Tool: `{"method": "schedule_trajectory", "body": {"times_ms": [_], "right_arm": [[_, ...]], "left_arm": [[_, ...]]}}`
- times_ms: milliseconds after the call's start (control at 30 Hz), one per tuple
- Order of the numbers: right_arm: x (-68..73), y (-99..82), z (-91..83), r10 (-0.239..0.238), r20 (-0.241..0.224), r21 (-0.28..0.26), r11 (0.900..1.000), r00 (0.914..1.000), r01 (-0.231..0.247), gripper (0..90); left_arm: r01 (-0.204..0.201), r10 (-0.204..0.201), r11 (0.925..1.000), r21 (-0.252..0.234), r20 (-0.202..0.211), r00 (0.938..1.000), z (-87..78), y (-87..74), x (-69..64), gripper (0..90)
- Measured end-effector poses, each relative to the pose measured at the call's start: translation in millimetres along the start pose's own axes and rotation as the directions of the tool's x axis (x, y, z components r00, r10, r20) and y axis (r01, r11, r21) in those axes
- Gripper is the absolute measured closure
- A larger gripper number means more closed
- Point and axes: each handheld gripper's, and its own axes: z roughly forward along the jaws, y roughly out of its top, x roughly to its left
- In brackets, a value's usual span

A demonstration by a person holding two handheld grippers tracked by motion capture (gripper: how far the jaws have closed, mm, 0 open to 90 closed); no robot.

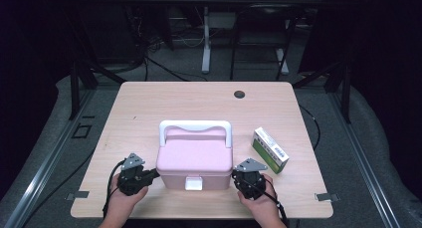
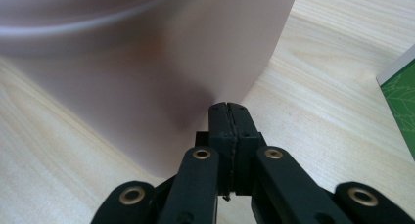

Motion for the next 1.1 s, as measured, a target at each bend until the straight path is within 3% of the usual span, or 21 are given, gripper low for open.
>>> {"method": "schedule_trajectory", "body": {"times_ms": [633,767,1100], "right_arm": [[4.6,-15.5,-20.3,-0.018,-0.011,0.015,0.9997,0.9998,0.019,90.0],[5.4,-17.6,-22.9,-0.029,-0.015,0.016,0.9995,0.9995,0.029,90.0],[3.4,-18.5,-22.5,-0.030,-0.026,0.009,0.9995,0.9992,0.030,88.8]], "left_arm": [[-0.014,0.013,0.9997,0.019,0.037,0.9992,-10.2,-11.4,-17.3,89.8],[-0.026,0.025,0.9995,0.019,0.039,0.9989,-11.4,-12.5,-18.0,89.7],[-0.011,0.010,0.9997,0.021,0.054,0.9985,-11.5,-12.7,-15.8,89.2]]}}
